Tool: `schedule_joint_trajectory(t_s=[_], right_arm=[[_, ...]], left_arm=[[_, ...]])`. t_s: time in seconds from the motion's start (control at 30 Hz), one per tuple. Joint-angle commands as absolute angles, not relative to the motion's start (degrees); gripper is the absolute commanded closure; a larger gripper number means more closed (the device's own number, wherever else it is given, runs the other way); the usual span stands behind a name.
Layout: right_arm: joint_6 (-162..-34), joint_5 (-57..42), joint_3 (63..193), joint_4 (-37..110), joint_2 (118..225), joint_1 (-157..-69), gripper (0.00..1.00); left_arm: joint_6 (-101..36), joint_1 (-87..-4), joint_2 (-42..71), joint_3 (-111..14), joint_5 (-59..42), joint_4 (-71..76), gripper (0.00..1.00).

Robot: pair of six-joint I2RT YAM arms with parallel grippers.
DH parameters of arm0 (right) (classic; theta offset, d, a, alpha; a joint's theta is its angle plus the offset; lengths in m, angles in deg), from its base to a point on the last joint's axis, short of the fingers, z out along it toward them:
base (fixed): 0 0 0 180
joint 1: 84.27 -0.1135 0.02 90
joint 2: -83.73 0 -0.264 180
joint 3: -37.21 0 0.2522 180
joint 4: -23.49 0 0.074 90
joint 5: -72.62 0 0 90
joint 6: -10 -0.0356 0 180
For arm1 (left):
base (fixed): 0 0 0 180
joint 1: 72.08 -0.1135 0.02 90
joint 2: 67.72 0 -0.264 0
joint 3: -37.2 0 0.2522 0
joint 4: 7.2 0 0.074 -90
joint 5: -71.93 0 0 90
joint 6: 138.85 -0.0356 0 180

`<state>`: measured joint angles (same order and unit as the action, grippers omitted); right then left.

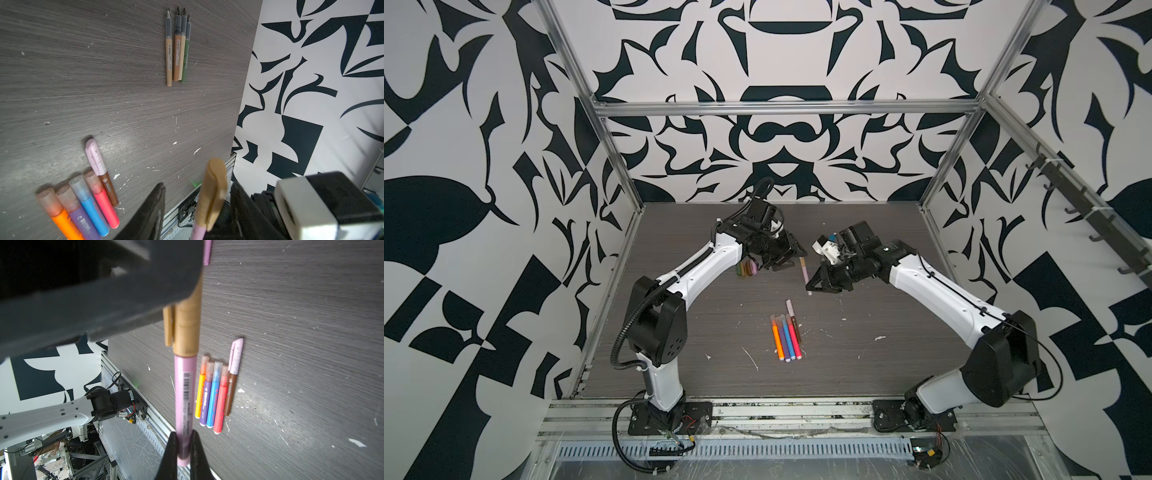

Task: Open the pen caps
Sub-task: 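Close the left gripper on the tan cap held out by the right gripper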

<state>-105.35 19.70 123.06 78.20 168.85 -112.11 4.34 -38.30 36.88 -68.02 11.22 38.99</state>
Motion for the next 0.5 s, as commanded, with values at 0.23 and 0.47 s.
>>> schedule_joint_trajectory(t_s=[0.23,0.47], right_arm=[[-104.71,20.36,124.50,80.30,166.10,-112.22,1.00],[-103.13,18.53,126.46,80.69,163.82,-112.14,0.65]], left_arm=[[2.84,-37.98,38.67,-71.48,12.20,40.96,0.91],[2.32,-37.74,35.98,-69.99,12.71,39.81,1.00]])
